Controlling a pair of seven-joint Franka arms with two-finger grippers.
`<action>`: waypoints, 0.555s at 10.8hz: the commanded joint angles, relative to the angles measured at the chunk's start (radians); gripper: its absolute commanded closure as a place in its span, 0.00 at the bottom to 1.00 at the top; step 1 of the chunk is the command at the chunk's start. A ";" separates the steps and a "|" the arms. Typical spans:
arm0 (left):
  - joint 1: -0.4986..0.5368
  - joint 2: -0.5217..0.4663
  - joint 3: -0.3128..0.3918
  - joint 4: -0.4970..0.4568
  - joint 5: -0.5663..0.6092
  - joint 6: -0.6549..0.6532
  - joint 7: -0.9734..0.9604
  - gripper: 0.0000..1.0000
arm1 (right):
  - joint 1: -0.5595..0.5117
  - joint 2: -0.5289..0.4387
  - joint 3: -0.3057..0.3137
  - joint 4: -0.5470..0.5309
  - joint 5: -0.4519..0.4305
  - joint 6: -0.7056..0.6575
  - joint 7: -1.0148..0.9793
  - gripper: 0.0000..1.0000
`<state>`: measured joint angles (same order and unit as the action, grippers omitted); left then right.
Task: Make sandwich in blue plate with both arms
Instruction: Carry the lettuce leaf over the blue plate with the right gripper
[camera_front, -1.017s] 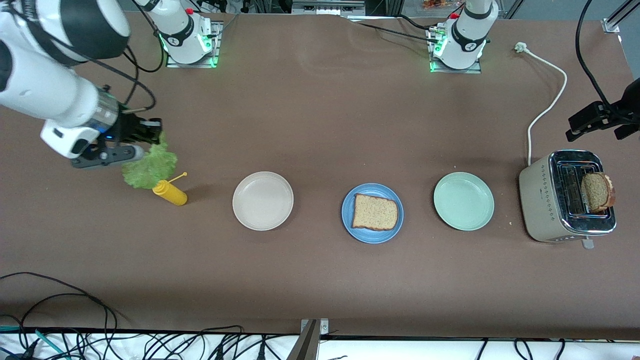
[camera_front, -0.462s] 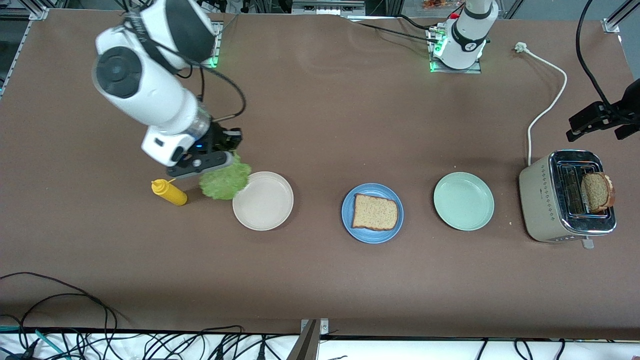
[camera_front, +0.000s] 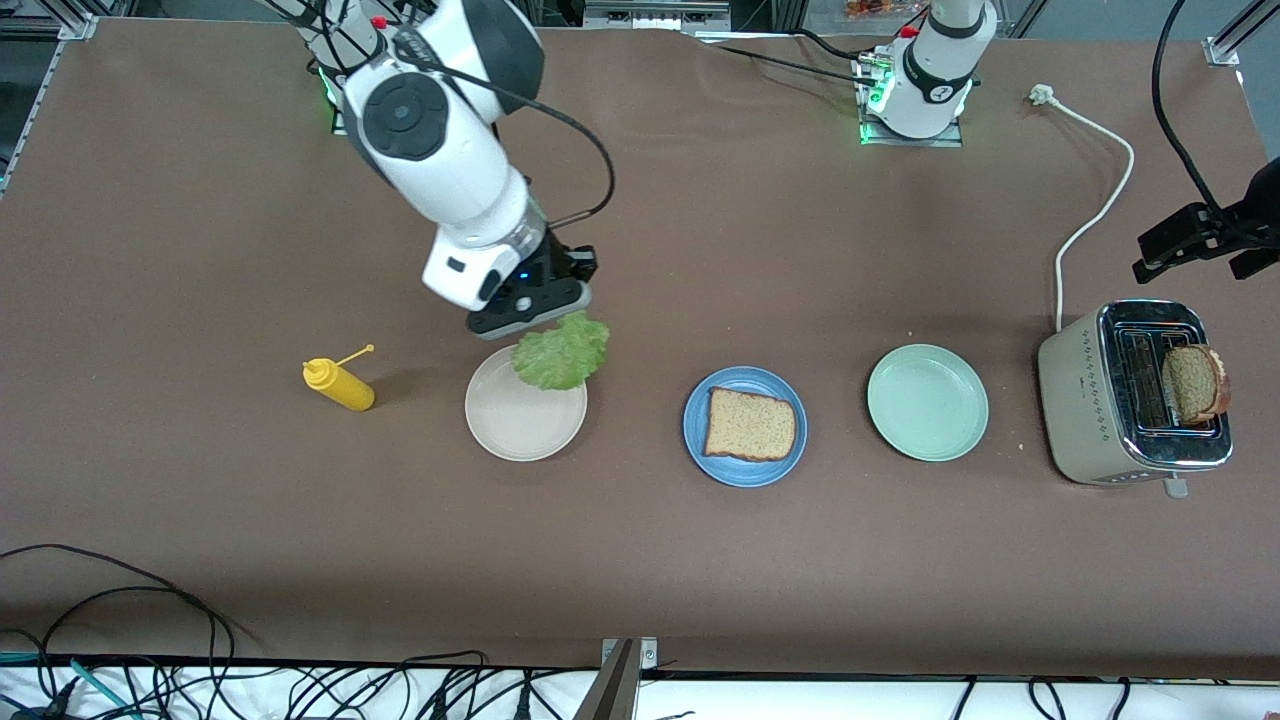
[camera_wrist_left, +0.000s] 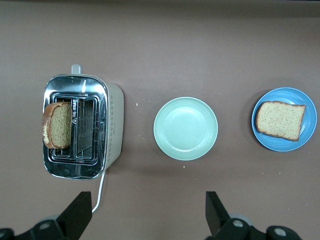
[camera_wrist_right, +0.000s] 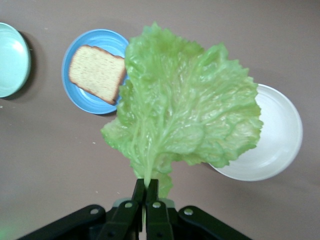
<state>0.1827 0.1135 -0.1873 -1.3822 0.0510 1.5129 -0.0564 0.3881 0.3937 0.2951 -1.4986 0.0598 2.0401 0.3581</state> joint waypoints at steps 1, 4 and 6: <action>0.009 0.005 -0.003 0.019 -0.016 -0.016 0.017 0.00 | 0.066 0.075 -0.005 0.040 -0.011 0.148 0.019 1.00; 0.009 0.006 -0.003 0.019 -0.016 -0.016 0.017 0.00 | 0.115 0.140 -0.007 0.040 -0.026 0.329 0.019 1.00; 0.009 0.006 -0.001 0.019 -0.016 -0.016 0.017 0.00 | 0.149 0.184 -0.008 0.038 -0.046 0.446 0.019 1.00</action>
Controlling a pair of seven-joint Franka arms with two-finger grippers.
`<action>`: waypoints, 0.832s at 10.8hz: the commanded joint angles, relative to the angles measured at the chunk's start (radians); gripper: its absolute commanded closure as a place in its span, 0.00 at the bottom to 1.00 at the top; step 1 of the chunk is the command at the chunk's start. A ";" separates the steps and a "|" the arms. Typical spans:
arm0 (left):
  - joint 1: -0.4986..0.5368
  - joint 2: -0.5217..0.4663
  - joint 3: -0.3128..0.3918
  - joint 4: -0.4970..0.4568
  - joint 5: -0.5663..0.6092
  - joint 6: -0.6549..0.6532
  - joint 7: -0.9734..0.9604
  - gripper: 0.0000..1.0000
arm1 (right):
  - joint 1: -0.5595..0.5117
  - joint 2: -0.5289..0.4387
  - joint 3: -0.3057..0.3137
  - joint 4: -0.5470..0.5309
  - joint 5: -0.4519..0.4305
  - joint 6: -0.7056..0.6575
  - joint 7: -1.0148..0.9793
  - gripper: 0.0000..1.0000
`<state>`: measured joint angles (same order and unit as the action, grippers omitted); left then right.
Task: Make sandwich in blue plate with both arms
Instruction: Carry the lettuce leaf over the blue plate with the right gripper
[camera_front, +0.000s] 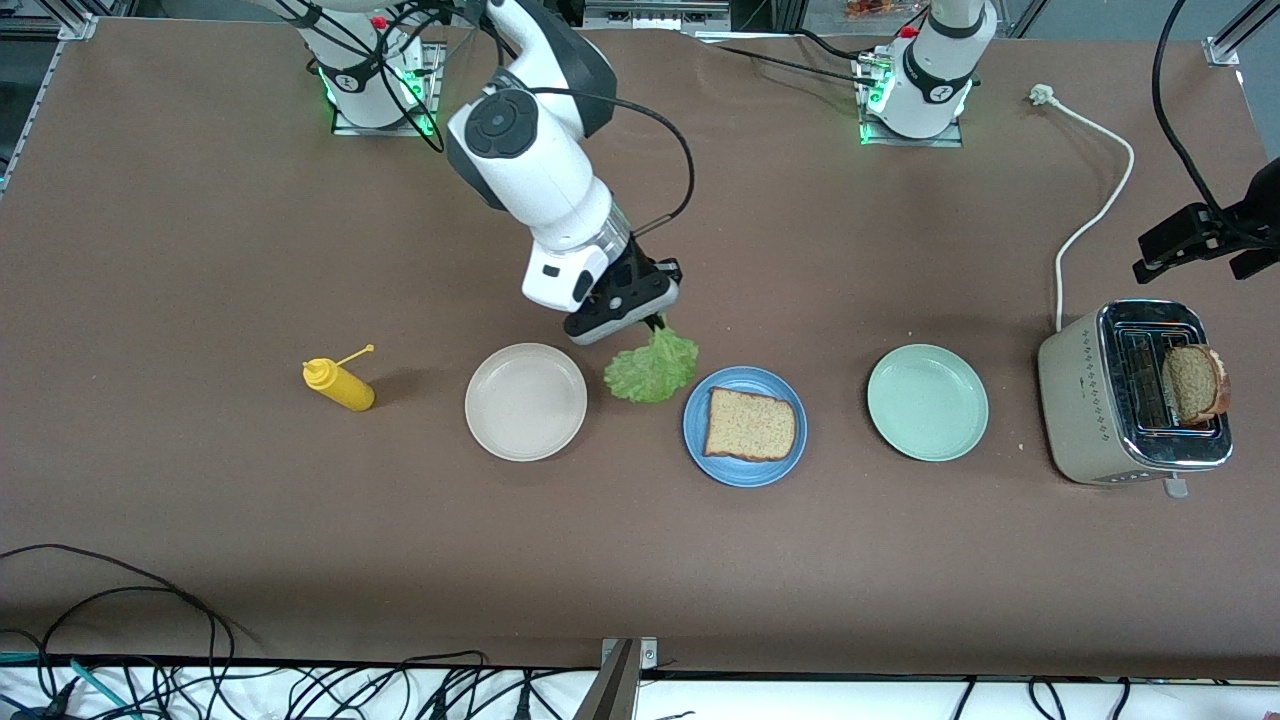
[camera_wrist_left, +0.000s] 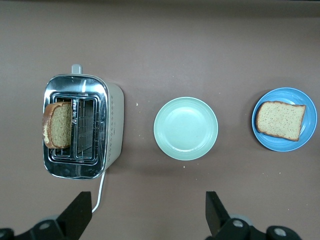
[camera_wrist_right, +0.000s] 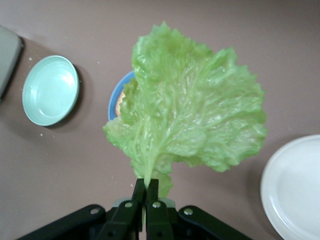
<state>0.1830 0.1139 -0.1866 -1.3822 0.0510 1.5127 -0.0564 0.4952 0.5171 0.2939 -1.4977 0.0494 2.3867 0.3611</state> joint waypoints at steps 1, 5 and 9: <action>0.009 0.006 -0.002 0.018 -0.016 -0.016 0.017 0.00 | 0.063 0.076 -0.009 0.037 -0.051 0.138 0.018 1.00; 0.012 0.010 -0.002 0.018 -0.017 -0.016 0.018 0.00 | 0.126 0.170 -0.010 0.072 -0.173 0.244 0.114 1.00; 0.022 0.016 -0.001 0.020 -0.017 -0.016 0.018 0.00 | 0.228 0.315 -0.093 0.207 -0.259 0.287 0.121 1.00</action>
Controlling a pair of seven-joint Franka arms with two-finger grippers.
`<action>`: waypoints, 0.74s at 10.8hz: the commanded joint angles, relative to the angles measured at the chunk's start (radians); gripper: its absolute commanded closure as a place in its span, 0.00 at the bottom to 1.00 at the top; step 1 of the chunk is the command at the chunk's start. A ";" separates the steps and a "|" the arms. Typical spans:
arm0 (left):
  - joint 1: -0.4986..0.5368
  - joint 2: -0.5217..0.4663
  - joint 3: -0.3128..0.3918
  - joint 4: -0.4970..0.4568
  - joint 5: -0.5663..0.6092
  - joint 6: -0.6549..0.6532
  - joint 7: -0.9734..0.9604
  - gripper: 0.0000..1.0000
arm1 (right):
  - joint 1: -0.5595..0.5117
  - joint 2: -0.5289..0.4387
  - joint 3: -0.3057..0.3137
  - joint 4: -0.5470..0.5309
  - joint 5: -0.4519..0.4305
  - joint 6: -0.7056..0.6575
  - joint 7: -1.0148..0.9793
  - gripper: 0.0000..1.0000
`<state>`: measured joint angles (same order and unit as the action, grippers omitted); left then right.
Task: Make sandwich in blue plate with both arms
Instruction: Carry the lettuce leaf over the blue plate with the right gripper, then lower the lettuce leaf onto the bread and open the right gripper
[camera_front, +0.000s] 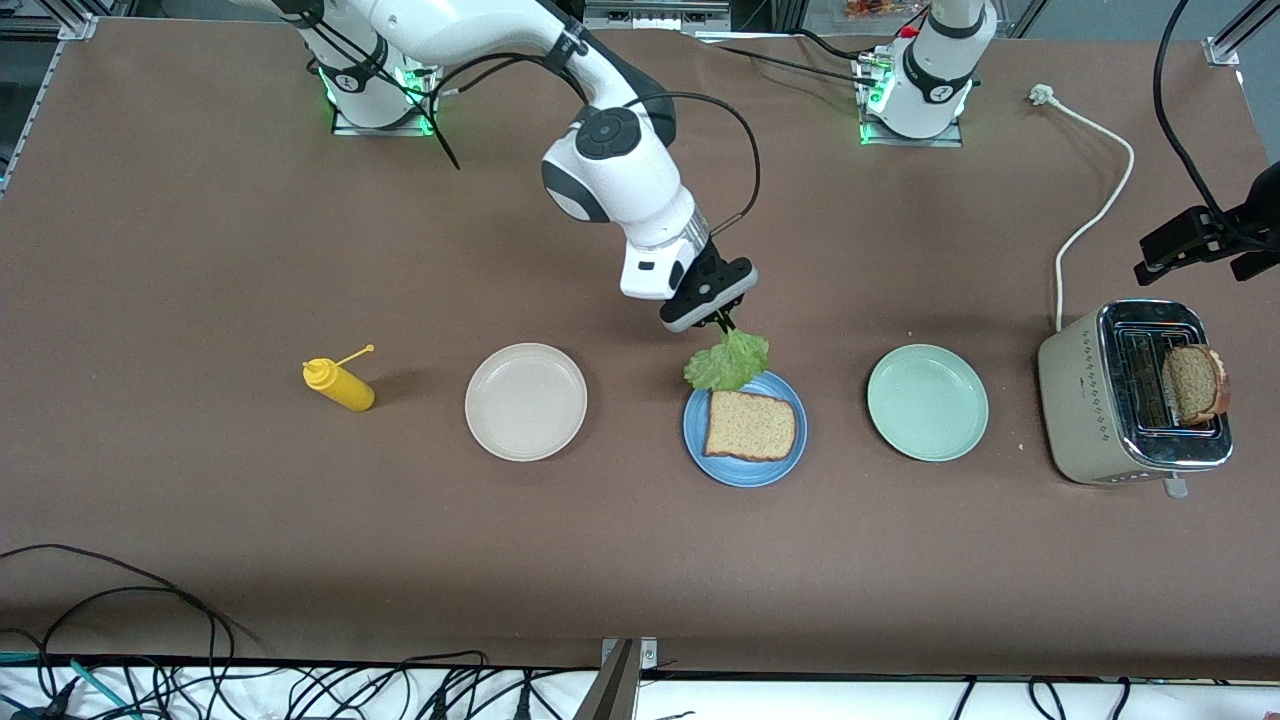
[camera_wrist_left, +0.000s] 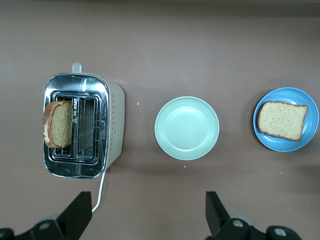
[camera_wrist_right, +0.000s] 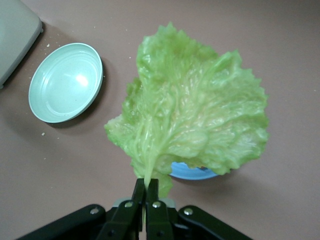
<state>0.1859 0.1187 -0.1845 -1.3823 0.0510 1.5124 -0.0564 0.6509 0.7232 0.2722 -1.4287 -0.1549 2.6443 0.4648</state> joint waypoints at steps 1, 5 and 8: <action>0.023 0.013 -0.003 0.020 -0.019 -0.015 0.018 0.00 | 0.101 0.149 -0.100 0.190 -0.055 0.029 0.017 1.00; 0.023 0.013 -0.003 0.020 -0.017 -0.015 0.020 0.00 | 0.118 0.266 -0.183 0.249 -0.055 0.138 0.008 1.00; 0.023 0.015 -0.003 0.020 -0.019 -0.015 0.020 0.00 | 0.121 0.295 -0.191 0.249 -0.057 0.154 0.011 1.00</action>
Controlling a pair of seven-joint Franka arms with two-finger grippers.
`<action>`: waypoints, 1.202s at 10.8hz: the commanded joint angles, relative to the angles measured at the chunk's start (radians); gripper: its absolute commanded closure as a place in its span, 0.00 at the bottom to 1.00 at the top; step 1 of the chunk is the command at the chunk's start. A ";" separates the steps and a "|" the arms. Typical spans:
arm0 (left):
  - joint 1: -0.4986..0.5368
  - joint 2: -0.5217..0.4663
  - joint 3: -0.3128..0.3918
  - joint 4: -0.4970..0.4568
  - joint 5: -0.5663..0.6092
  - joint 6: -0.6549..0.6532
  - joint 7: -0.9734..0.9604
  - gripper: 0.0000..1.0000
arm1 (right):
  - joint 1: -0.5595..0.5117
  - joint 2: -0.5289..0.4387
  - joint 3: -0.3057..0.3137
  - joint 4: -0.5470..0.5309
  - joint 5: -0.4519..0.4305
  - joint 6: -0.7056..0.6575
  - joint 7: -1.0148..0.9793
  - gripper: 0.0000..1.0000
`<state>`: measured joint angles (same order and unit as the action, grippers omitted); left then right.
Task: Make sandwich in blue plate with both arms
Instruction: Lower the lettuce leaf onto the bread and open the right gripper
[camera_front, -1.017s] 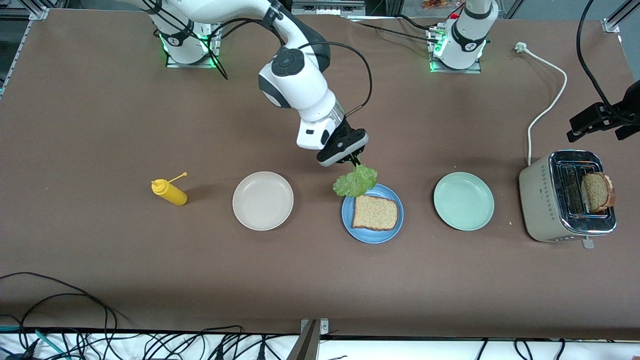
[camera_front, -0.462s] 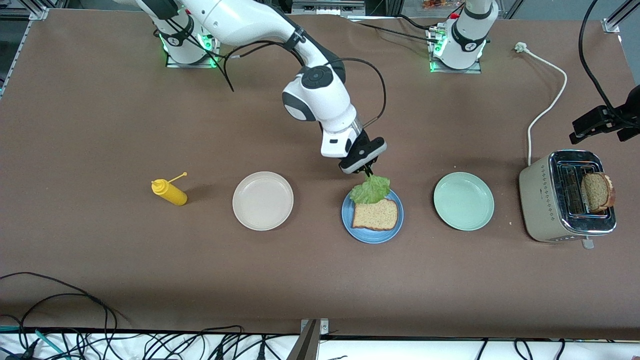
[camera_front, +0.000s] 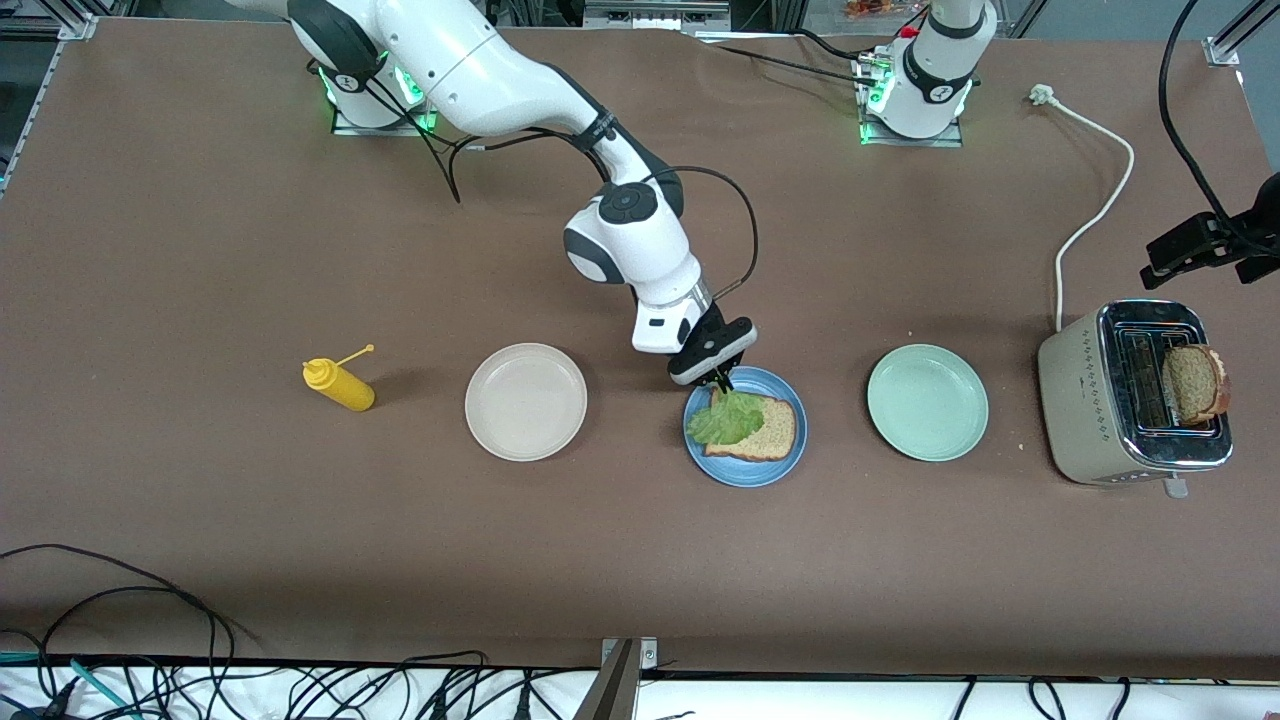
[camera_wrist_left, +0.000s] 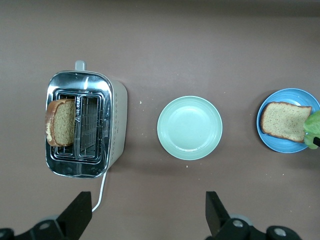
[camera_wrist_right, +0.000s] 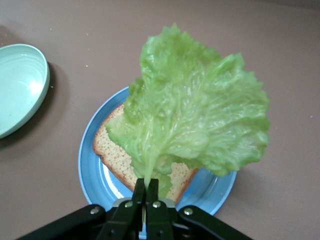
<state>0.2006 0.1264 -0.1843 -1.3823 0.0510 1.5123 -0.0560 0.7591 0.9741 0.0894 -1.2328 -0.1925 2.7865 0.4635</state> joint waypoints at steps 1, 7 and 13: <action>0.008 0.007 -0.004 0.020 -0.017 -0.015 0.019 0.00 | 0.019 0.048 -0.011 0.053 -0.019 0.011 0.012 1.00; 0.008 0.007 -0.003 0.019 -0.017 -0.015 0.019 0.00 | 0.037 0.060 -0.020 0.053 -0.019 0.013 0.018 1.00; 0.008 0.007 -0.003 0.020 -0.017 -0.015 0.019 0.00 | 0.045 0.061 -0.034 0.053 -0.019 0.042 0.017 0.06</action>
<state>0.2006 0.1266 -0.1844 -1.3823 0.0510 1.5123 -0.0559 0.7900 1.0078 0.0694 -1.2203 -0.1937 2.7940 0.4640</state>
